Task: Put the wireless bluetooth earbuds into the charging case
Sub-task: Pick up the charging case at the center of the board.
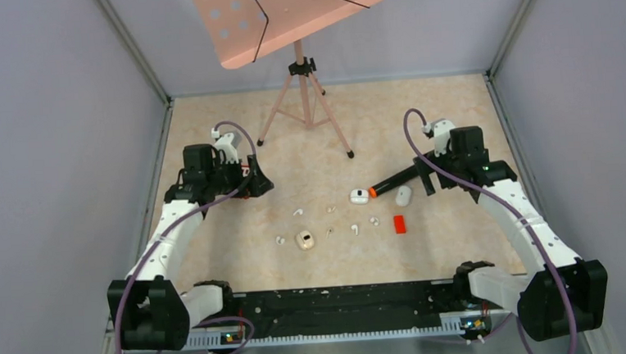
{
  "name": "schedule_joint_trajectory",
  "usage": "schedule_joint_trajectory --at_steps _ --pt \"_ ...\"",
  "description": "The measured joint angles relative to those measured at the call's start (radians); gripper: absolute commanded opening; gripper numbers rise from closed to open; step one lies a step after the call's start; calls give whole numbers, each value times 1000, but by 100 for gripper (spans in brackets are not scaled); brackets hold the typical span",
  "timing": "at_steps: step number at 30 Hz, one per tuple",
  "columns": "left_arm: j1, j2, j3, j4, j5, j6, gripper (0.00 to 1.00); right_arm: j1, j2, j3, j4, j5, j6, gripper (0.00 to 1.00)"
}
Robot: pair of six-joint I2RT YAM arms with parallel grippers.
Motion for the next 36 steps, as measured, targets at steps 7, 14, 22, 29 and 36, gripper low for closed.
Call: schedule_joint_trajectory --at_steps 7,14,22,29,36 --pt "0 0 -2 1 7 0 89 3 18 24 -14 -310 -145 89" --pt "6 -15 -24 0 -21 0 88 138 143 93 34 -487 -239 81" --pt "61 -59 -64 -18 -76 -5 88 322 309 166 33 -533 -416 68" --pt "96 -111 -97 -23 -74 -19 87 322 581 369 -37 -539 -550 60" --pt "135 -126 -117 -23 -65 -47 86 322 698 435 -54 -527 -595 59"
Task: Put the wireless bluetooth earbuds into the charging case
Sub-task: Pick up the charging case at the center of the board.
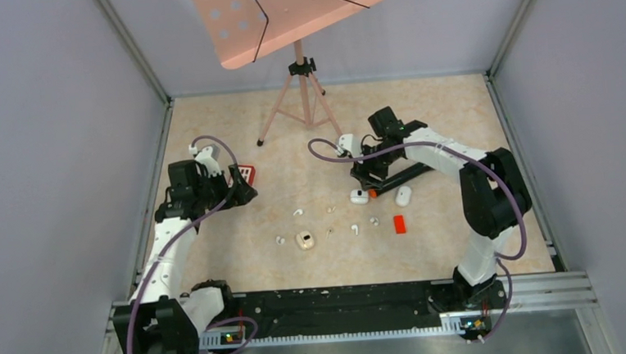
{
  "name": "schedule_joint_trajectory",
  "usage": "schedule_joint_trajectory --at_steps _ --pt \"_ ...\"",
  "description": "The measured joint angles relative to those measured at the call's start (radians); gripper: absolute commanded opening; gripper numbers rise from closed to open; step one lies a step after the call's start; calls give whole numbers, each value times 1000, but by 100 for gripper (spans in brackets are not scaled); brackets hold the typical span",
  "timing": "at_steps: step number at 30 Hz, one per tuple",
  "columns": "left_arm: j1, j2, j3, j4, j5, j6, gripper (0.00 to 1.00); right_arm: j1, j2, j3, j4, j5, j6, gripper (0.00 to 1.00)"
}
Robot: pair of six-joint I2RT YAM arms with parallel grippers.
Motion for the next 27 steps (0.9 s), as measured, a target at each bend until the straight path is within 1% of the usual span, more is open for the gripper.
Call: schedule_joint_trajectory --at_steps 8,16,27 --pt "25 0 -6 2 8 -30 86 0 58 32 45 61 -6 58" --pt "33 0 -8 24 24 -45 86 2 65 31 77 106 -31 59" --pt "41 0 -32 38 31 -63 86 41 65 -19 91 154 -98 61"
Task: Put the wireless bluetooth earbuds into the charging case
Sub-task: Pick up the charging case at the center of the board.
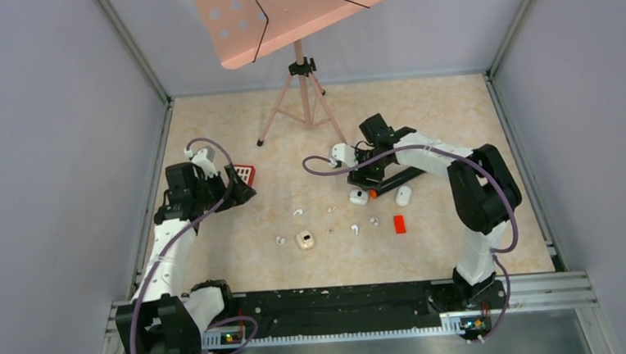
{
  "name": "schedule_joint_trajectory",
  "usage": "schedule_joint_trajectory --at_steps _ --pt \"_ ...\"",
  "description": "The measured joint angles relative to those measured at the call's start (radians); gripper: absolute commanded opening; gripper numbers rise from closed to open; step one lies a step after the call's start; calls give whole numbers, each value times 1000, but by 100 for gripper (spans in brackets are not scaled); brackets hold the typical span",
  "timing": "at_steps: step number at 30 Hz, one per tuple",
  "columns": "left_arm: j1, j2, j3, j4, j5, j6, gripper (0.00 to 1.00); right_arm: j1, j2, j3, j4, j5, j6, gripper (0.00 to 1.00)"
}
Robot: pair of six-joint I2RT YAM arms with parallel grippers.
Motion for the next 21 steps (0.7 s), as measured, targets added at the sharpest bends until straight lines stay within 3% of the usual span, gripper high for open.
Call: schedule_joint_trajectory --at_steps 21 --pt "3 1 -15 29 3 -3 85 85 0 -36 -84 -49 -27 63"
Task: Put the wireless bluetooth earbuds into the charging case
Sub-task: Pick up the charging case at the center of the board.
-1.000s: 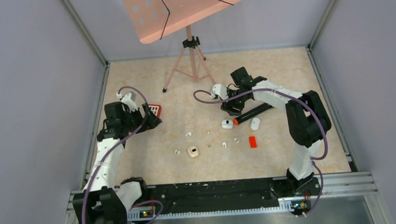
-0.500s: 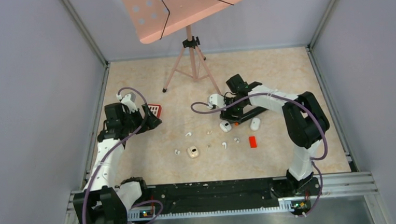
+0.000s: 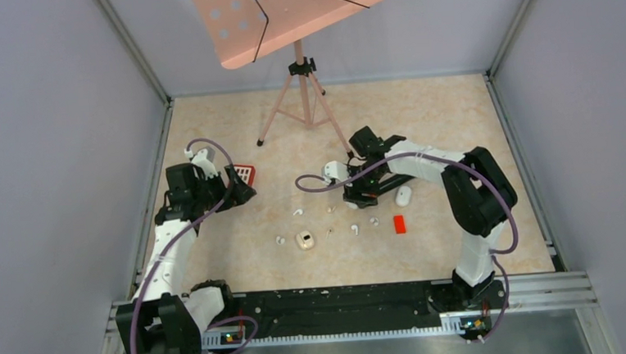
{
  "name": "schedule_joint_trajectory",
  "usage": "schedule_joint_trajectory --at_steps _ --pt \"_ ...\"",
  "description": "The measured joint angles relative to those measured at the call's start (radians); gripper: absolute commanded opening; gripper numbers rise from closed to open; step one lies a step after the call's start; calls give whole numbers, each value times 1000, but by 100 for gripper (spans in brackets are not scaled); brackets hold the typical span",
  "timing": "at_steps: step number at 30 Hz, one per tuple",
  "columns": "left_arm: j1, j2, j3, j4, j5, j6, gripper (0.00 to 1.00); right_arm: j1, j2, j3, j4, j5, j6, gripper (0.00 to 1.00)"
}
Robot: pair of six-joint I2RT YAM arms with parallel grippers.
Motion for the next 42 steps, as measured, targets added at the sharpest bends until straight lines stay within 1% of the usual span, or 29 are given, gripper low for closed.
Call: schedule_joint_trajectory --at_steps 10,17,20,26,30,33,40,41,42 --pt "0 0 -2 0 0 0 85 24 26 27 -3 -26 5 65" --pt "1 0 -2 0 0 0 85 25 68 75 -65 -49 -24 65" --pt "1 0 -2 0 0 0 85 25 72 81 -78 -50 -35 62" --pt "3 0 -2 0 2 0 85 25 72 77 -70 -46 -45 59" --pt "3 0 -2 0 6 0 85 25 51 40 -27 -41 -58 47" --pt "4 2 -2 1 11 -1 84 25 24 0 16 -30 -56 35" --pt "5 22 -2 14 45 -15 80 25 -13 -34 71 -6 -5 13" --pt "5 29 -2 16 57 -19 80 25 -27 -37 77 -3 11 9" --pt "2 37 0 21 73 -22 79 25 -48 -41 87 0 35 3"
